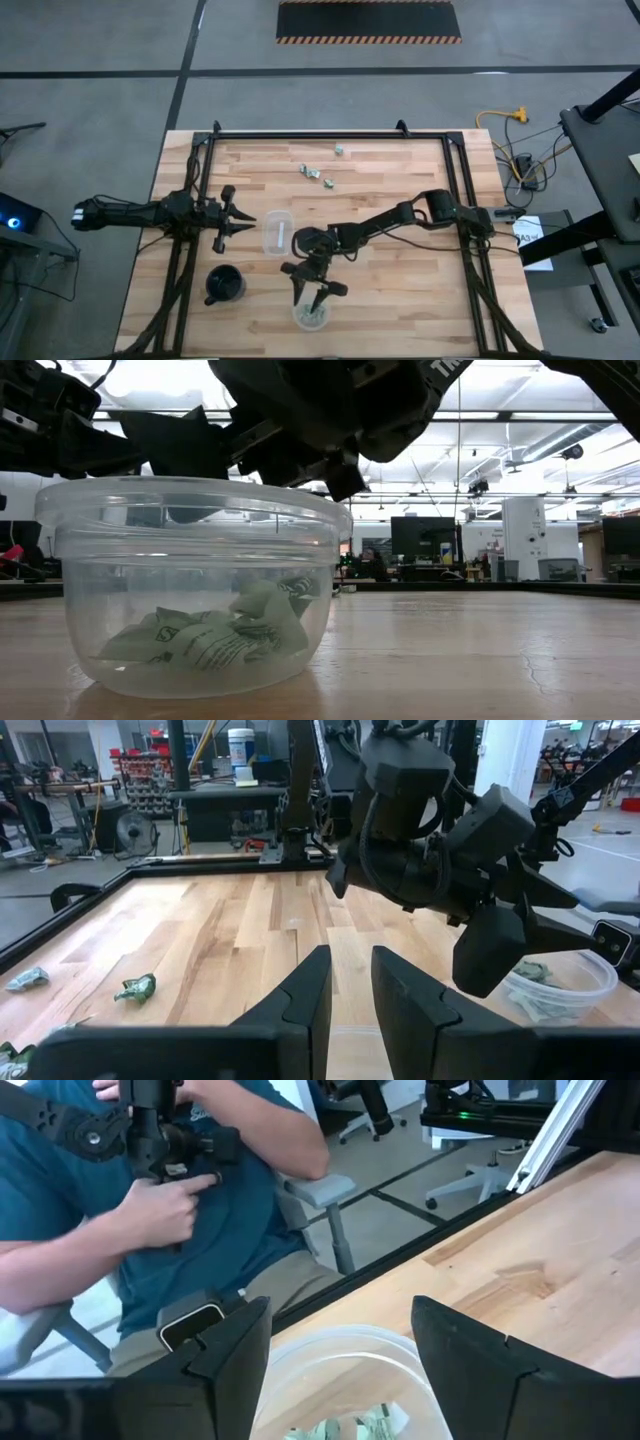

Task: Pick and place Stevia / Truvia into bins
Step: Put the stevia packet into the oval transparent container

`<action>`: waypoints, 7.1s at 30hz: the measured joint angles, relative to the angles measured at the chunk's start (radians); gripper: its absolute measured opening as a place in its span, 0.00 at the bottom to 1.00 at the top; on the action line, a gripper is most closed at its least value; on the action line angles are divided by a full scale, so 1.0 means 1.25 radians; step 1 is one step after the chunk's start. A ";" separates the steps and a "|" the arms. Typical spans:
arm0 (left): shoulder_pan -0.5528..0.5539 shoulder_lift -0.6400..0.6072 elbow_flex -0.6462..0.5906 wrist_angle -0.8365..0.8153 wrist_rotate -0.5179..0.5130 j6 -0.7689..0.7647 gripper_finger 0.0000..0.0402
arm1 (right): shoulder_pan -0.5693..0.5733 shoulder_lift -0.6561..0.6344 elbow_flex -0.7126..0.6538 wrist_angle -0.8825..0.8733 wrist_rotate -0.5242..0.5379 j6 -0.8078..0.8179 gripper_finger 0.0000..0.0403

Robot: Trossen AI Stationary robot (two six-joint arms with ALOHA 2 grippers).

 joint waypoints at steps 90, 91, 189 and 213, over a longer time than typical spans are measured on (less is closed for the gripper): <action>0.000 0.000 0.000 0.000 0.000 0.000 0.14 | -0.626 -0.303 -0.143 -0.532 0.754 0.143 0.56; 0.000 0.000 0.000 0.000 0.000 0.000 0.14 | -0.631 -0.289 -0.125 -0.559 0.754 0.152 0.56; 0.000 0.000 0.000 0.000 0.000 0.000 0.14 | -0.228 -0.080 -0.197 0.334 0.405 0.163 0.03; 0.000 0.000 0.000 0.000 0.000 0.000 0.14 | -0.215 -0.083 -0.114 0.144 0.446 0.131 0.53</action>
